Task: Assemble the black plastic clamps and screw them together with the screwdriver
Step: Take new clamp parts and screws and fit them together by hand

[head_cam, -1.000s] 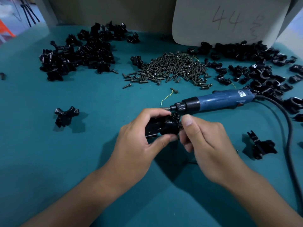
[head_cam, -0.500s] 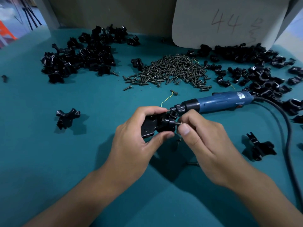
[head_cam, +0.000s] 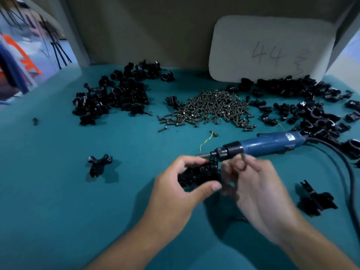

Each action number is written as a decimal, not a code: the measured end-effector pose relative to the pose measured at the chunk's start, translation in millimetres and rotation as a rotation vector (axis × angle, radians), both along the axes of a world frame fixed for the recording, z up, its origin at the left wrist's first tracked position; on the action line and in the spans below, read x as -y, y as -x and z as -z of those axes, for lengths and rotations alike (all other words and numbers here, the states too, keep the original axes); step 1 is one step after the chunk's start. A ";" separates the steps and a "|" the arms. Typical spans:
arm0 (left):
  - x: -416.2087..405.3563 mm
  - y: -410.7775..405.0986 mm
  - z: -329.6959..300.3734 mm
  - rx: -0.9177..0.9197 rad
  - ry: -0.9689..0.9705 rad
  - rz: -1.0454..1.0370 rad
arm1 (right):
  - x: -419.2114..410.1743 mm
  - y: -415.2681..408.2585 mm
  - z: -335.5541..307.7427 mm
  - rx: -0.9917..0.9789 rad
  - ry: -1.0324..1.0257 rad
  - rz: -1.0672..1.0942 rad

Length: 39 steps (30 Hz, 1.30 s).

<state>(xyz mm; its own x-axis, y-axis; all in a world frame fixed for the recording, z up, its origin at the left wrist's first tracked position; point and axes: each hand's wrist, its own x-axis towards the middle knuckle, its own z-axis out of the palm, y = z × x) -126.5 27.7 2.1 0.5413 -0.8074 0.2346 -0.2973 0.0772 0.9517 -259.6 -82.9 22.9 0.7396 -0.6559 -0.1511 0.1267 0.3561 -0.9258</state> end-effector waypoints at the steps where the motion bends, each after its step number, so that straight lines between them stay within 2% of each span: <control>1: 0.2 2.3 1.0 -0.023 -0.012 0.020 | -4.6 -1.6 6.0 -0.042 0.025 -0.016; 3: 0.2 3.1 2.7 -0.042 -0.017 0.065 | -9.0 -5.8 12.0 -0.119 0.186 0.035; 5: -0.2 1.9 4.3 -0.034 -0.026 0.094 | -4.1 -9.9 11.7 -0.101 0.213 0.139; 7: 1.2 -4.5 6.0 -0.046 -0.021 0.086 | 4.1 -11.3 8.3 -0.033 0.073 0.268; 9: -1.4 -12.5 8.6 -0.062 0.018 0.057 | 9.4 -12.1 3.0 0.059 -0.177 0.320; 11: -5.2 -13.0 8.0 0.003 0.026 0.042 | 5.3 -12.4 -5.9 0.045 -0.261 0.222; 12: -6.7 -9.6 6.1 0.075 0.028 0.062 | 2.0 -12.6 -7.5 0.006 -0.239 0.140; 16: 1.4 2.2 9.0 0.386 0.116 0.004 | -2.2 -8.6 -9.7 -0.133 0.076 -0.062; 18: 5.9 4.8 7.7 0.373 0.099 0.000 | 6.2 -0.1 -14.5 -0.187 0.201 -0.046; 21: 3.6 -0.3 0.1 0.301 0.027 -0.025 | 24.8 18.6 -27.1 -0.314 0.403 0.087; 23: 3.0 -5.1 -4.5 0.250 -0.045 -0.068 | 41.9 36.5 -30.1 -0.506 0.679 0.118; 25: 3.1 -17.9 -9.3 0.263 -0.143 -0.148 | 64.2 53.7 -27.2 -0.746 0.861 0.035; 28: 5.1 -62.8 -20.4 0.479 -0.312 -0.314 | 92.0 66.9 -11.3 -1.143 1.084 -0.007; 30: 7.7 -101.9 -27.0 0.582 -0.340 -0.474 | 105.5 65.2 2.9 -1.287 1.144 0.067; 32: 11.2 -140.0 -33.0 0.607 -0.430 -0.599 | 108.0 61.6 12.0 -1.158 1.134 0.315; 34: 14.1 -174.7 -34.3 0.631 -0.619 -0.702 | 96.3 56.5 14.9 -0.994 1.164 0.490; 35: 12.9 -190.8 -33.3 0.637 -0.706 -0.758 | 88.5 52.1 13.1 -0.944 1.156 0.510; 37: 6.7 -218.9 -30.4 0.539 -0.794 -0.830 | 75.9 41.9 6.2 -0.851 1.111 0.519; 39: 0.0 -240.4 -25.7 0.434 -0.848 -0.798 | 71.7 33.8 0.4 -0.771 1.096 0.530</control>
<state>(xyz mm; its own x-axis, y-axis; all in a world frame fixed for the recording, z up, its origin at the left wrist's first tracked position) 113.9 27.7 27.8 0.9587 -0.2723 0.0820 -0.2808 -0.8609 0.4242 -293.4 -154.6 22.5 0.3442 -0.8681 0.3578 -0.6326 -0.4960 -0.5948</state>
